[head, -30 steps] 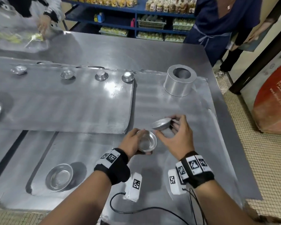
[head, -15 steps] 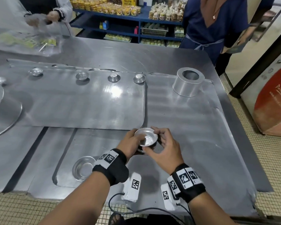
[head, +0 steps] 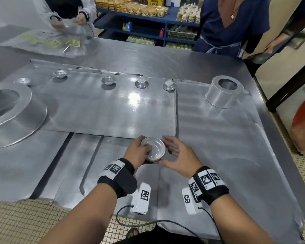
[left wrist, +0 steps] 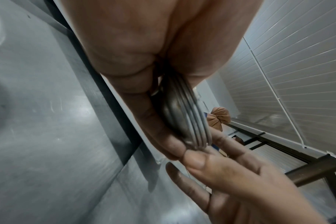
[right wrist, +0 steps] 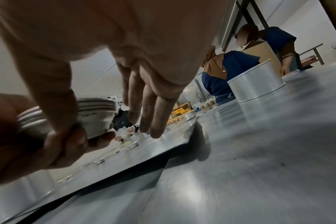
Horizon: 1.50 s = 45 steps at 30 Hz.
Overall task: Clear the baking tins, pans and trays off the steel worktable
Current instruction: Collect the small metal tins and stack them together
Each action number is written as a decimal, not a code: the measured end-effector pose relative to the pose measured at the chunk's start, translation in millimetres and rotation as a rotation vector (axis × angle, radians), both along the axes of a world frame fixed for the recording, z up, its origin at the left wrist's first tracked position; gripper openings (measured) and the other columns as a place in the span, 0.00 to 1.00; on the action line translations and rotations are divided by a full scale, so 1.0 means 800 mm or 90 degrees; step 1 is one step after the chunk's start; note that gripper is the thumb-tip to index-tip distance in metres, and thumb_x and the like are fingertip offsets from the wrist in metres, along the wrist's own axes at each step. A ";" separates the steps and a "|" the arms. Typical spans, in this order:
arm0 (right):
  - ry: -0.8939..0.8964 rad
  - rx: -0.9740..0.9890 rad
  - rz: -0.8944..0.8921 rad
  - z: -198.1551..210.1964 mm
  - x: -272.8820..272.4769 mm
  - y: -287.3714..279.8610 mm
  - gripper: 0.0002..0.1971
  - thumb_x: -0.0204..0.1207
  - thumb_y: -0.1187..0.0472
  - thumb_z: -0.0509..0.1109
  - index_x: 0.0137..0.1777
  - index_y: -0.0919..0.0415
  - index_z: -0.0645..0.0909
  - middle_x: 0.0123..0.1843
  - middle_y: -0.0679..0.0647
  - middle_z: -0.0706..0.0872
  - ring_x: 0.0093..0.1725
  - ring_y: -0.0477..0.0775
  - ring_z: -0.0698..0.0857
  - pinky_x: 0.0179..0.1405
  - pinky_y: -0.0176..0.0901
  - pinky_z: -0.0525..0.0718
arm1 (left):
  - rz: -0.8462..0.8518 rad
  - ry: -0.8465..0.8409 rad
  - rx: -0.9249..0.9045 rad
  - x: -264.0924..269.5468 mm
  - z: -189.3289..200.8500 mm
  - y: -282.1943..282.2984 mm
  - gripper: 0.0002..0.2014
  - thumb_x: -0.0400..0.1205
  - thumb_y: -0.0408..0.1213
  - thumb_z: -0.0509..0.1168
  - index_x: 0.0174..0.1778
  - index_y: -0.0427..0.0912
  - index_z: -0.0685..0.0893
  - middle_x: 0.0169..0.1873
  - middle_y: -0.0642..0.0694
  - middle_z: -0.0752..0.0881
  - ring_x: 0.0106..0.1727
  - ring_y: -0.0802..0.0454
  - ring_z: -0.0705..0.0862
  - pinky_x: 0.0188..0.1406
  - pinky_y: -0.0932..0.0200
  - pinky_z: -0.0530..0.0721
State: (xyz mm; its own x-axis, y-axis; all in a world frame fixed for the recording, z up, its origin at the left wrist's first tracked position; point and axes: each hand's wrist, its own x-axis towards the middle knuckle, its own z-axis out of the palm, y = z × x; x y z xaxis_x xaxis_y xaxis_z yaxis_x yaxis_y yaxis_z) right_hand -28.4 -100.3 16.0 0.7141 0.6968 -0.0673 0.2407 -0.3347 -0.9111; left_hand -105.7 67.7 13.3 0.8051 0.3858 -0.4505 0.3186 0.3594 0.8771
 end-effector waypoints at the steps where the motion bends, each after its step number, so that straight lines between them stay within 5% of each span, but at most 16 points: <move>1: -0.008 -0.019 0.005 -0.003 0.013 0.007 0.37 0.64 0.64 0.84 0.73 0.54 0.76 0.69 0.45 0.84 0.68 0.36 0.82 0.69 0.35 0.80 | 0.008 -0.002 -0.007 0.003 0.000 0.005 0.08 0.83 0.19 0.58 0.54 0.32 0.79 0.49 0.32 0.79 0.49 0.32 0.81 0.36 0.34 0.90; 5: -0.077 -0.129 -0.031 -0.010 0.077 0.041 0.28 0.69 0.61 0.81 0.70 0.55 0.80 0.64 0.49 0.86 0.62 0.47 0.85 0.65 0.49 0.85 | 0.030 0.005 -0.005 0.020 0.000 0.026 0.08 0.84 0.19 0.58 0.54 0.32 0.79 0.50 0.32 0.79 0.48 0.32 0.82 0.43 0.27 0.88; 9: -0.146 -0.222 -0.053 -0.003 0.146 0.081 0.24 0.72 0.58 0.79 0.69 0.58 0.80 0.62 0.51 0.86 0.59 0.51 0.86 0.64 0.46 0.84 | 0.056 0.017 0.011 0.042 -0.004 0.047 0.07 0.83 0.21 0.60 0.54 0.32 0.80 0.51 0.30 0.81 0.50 0.26 0.83 0.46 0.24 0.87; 13: -0.204 -0.291 -0.072 -0.002 0.213 0.125 0.22 0.73 0.58 0.77 0.66 0.60 0.82 0.61 0.54 0.87 0.61 0.55 0.86 0.65 0.51 0.84 | 0.069 0.028 0.026 0.061 -0.003 0.065 0.09 0.82 0.21 0.60 0.50 0.37 0.82 0.52 0.30 0.81 0.53 0.24 0.84 0.42 0.30 0.89; 17: -0.243 -0.363 -0.088 -0.002 0.270 0.168 0.23 0.74 0.60 0.75 0.69 0.63 0.81 0.65 0.60 0.85 0.64 0.61 0.84 0.65 0.49 0.83 | 0.070 0.030 0.001 0.076 -0.002 0.083 0.08 0.83 0.21 0.59 0.55 0.30 0.79 0.53 0.29 0.79 0.56 0.15 0.82 0.37 0.39 0.91; 23: -0.327 -0.501 -0.108 -0.008 0.344 0.222 0.16 0.74 0.59 0.73 0.57 0.68 0.82 0.57 0.65 0.85 0.60 0.67 0.84 0.50 0.45 0.80 | 0.053 0.039 -0.020 0.093 -0.008 0.121 0.07 0.85 0.22 0.58 0.57 0.28 0.77 0.52 0.29 0.80 0.52 0.15 0.84 0.40 0.37 0.90; 27: -0.337 -0.539 -0.152 -0.028 0.393 0.249 0.27 0.72 0.53 0.75 0.68 0.66 0.77 0.66 0.65 0.80 0.67 0.66 0.78 0.64 0.51 0.77 | 0.043 0.037 -0.034 0.100 -0.012 0.152 0.07 0.84 0.21 0.58 0.55 0.30 0.79 0.53 0.28 0.81 0.54 0.20 0.85 0.41 0.38 0.91; 32: -0.306 -0.541 -0.214 -0.051 0.441 0.274 0.36 0.69 0.47 0.74 0.75 0.62 0.71 0.72 0.64 0.76 0.73 0.67 0.71 0.65 0.55 0.75 | 0.034 0.047 -0.027 0.110 -0.023 0.191 0.09 0.84 0.20 0.57 0.56 0.29 0.79 0.51 0.28 0.82 0.43 0.26 0.88 0.38 0.40 0.90; 36: -0.273 -0.582 -0.232 -0.058 0.450 0.285 0.40 0.73 0.47 0.75 0.81 0.62 0.63 0.78 0.65 0.67 0.78 0.69 0.65 0.72 0.59 0.71 | 0.048 0.054 -0.035 0.116 -0.030 0.211 0.07 0.83 0.19 0.59 0.53 0.31 0.79 0.51 0.30 0.80 0.47 0.29 0.84 0.36 0.41 0.90; 40: -0.276 -0.530 -0.271 -0.066 0.452 0.285 0.35 0.72 0.52 0.76 0.75 0.63 0.68 0.75 0.66 0.69 0.75 0.70 0.68 0.70 0.61 0.74 | 0.039 0.067 -0.033 0.115 -0.035 0.224 0.08 0.83 0.19 0.59 0.56 0.29 0.78 0.53 0.28 0.80 0.52 0.22 0.83 0.37 0.40 0.90; 45: -0.264 -0.470 -0.284 -0.054 0.437 0.282 0.38 0.64 0.57 0.84 0.70 0.64 0.68 0.70 0.65 0.74 0.70 0.68 0.75 0.65 0.60 0.81 | 0.034 0.070 -0.039 0.108 -0.036 0.232 0.09 0.83 0.19 0.58 0.57 0.28 0.78 0.53 0.30 0.79 0.48 0.30 0.84 0.41 0.32 0.90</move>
